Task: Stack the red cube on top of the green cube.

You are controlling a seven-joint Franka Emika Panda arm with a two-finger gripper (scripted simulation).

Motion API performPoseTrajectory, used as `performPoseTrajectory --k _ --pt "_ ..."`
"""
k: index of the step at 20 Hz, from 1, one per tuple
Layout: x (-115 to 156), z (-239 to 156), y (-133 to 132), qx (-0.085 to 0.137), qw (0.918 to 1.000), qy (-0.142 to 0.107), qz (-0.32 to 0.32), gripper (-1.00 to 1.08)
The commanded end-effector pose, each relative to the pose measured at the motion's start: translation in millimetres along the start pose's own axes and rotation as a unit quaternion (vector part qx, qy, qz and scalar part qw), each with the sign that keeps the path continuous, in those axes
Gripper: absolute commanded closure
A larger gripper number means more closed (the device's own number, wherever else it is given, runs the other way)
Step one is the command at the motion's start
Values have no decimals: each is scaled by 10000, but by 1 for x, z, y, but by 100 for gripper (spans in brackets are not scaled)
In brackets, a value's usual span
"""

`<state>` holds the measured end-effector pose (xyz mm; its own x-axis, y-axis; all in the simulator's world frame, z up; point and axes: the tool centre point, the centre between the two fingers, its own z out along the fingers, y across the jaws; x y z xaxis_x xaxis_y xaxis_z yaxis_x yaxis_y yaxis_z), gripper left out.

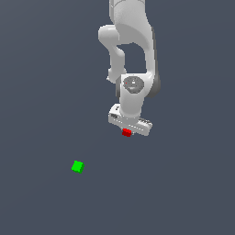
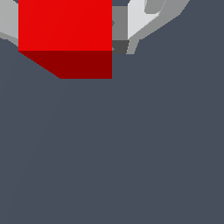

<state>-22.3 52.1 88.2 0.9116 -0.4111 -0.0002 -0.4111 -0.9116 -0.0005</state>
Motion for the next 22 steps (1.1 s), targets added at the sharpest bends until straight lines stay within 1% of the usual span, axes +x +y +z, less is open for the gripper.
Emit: performPoseTrajectory --k 1,6,13,17,22 --pt "0 -15 0 0 10000 -1 0 108" --pt "1 -30 0 -3 10000 2 0 108" --pt "6 -29 3 0 10000 5 0 108" --pt "19 -26 12 0 10000 5 0 108" --pt "46 -19 30 -1 10000 5 -3 108"
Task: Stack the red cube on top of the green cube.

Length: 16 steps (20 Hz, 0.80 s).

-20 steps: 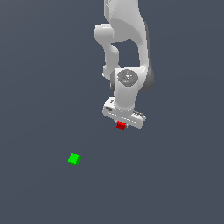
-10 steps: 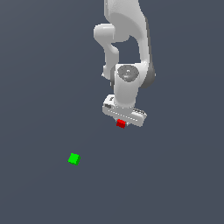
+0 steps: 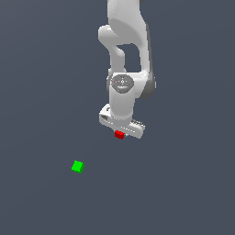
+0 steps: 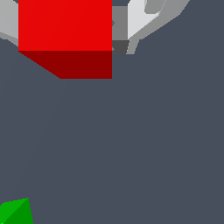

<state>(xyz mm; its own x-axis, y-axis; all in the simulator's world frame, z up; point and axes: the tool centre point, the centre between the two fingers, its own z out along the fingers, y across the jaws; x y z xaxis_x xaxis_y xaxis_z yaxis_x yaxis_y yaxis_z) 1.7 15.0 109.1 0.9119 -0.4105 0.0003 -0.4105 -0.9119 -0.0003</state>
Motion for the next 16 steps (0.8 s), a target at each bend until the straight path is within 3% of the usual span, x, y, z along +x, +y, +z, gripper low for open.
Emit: performPoseTrajectory --k 1,16 --pt "15 4 10 0 10000 2 1 108" --pt "120 28 78 0 10000 0 -2 108"
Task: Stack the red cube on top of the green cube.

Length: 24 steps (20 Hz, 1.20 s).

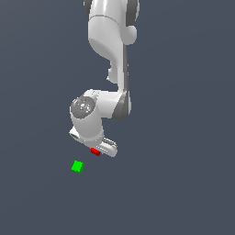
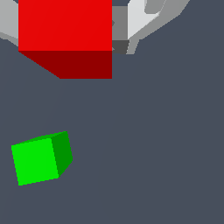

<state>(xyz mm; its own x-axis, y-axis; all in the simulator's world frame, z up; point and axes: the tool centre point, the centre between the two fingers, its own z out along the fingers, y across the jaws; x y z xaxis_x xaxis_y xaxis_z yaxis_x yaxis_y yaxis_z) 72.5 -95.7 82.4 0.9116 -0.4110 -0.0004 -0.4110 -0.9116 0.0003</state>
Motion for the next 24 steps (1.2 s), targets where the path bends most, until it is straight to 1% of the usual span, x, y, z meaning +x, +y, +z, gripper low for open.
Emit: performPoseTrajectory --k 1,7,13,18,24 --pt "15 3 9 3 10000 4 -5 108" --pt "47 10 28 3 10000 4 -5 108" --pt "71 15 42 3 10000 4 -5 108" --pt "84 18 50 2 10000 2 -3 108" --pt "93 20 54 2 10000 2 -3 108"
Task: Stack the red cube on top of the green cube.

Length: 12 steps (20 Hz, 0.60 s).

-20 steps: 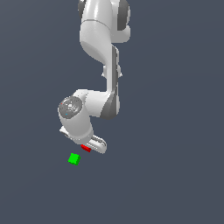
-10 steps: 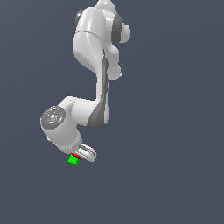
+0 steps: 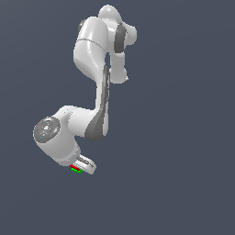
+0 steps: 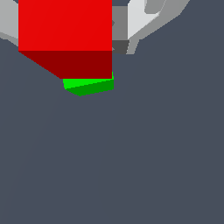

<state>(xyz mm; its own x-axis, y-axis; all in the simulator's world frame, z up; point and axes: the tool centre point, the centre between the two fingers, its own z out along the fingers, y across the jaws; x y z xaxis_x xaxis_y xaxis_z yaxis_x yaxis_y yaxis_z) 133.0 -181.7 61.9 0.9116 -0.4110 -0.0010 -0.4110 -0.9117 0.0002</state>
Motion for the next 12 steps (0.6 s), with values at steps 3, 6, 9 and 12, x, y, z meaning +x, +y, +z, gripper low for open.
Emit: performPoseTrajectory --k 3,6,9,12 --pt "4 0 1 2 10000 5 -2 108" --pt "5 0 1 2 10000 5 -2 108" --pt "5 0 1 2 10000 5 -2 -92" --pt "5 0 1 2 10000 5 -2 -92"
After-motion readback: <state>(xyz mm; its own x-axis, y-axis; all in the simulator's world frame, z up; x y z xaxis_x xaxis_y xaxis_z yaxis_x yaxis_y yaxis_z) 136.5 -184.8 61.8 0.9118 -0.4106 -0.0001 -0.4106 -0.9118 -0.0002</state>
